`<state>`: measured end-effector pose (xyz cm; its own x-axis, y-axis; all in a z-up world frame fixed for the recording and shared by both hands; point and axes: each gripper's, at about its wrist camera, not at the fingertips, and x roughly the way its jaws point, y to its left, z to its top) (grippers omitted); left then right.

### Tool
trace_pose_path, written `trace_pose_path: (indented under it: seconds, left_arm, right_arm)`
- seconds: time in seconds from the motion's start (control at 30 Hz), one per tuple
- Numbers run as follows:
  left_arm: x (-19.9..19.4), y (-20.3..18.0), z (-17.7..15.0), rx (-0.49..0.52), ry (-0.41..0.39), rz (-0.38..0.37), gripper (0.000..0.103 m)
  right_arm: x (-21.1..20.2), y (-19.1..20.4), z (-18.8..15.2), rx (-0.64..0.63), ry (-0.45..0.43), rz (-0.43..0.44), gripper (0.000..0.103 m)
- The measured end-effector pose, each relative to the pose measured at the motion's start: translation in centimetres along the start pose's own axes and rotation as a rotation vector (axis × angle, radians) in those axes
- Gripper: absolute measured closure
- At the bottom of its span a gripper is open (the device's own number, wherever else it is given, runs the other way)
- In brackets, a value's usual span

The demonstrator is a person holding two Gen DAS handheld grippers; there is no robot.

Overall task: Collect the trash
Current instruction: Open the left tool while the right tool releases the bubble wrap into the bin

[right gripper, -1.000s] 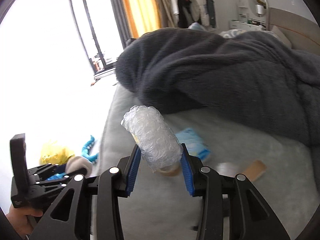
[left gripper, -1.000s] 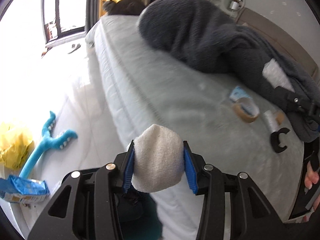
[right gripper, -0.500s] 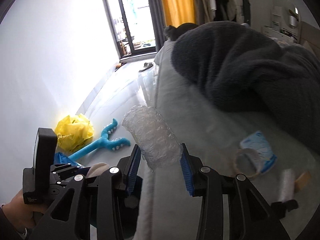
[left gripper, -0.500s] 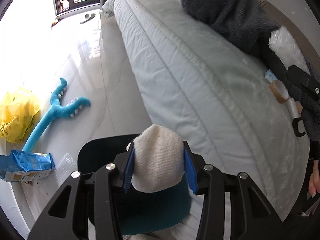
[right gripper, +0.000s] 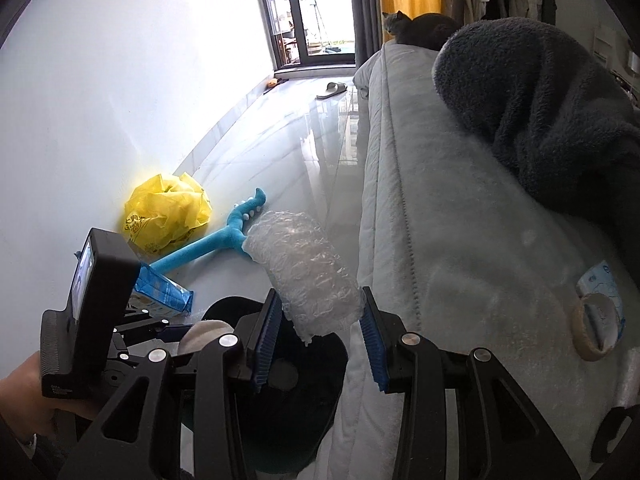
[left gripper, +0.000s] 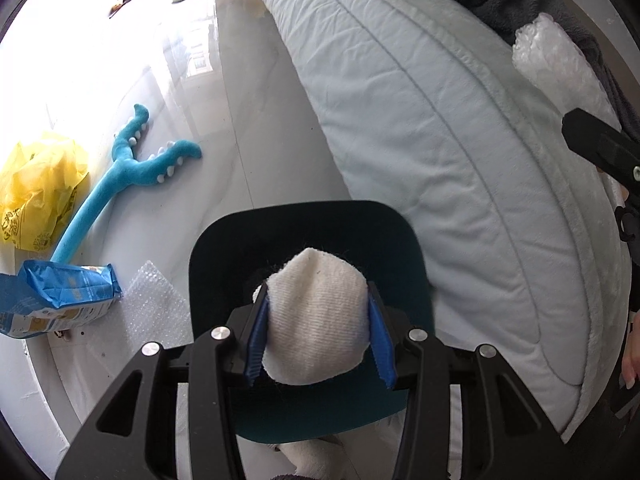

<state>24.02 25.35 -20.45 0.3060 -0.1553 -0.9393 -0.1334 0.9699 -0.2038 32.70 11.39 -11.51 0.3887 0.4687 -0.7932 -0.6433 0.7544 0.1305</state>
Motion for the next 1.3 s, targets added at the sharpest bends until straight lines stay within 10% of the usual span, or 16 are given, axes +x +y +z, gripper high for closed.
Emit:
trace_pose_path:
  seconds: [0.5, 1.3]
  left_arm:
    - [-1.3, 3.1, -1.0, -0.025, -0.010, -0.023, 0.033]
    - [-12.5, 5.4, 0.9, -0.085, -0.545, -0.025, 0.020]
  right_arm:
    - [6.0, 3.7, -1.7, -0.084, 0.172, 0.015, 0.063]
    - [13.5, 7.5, -5.9, -0.149, 0.415, 0.045, 0.062]
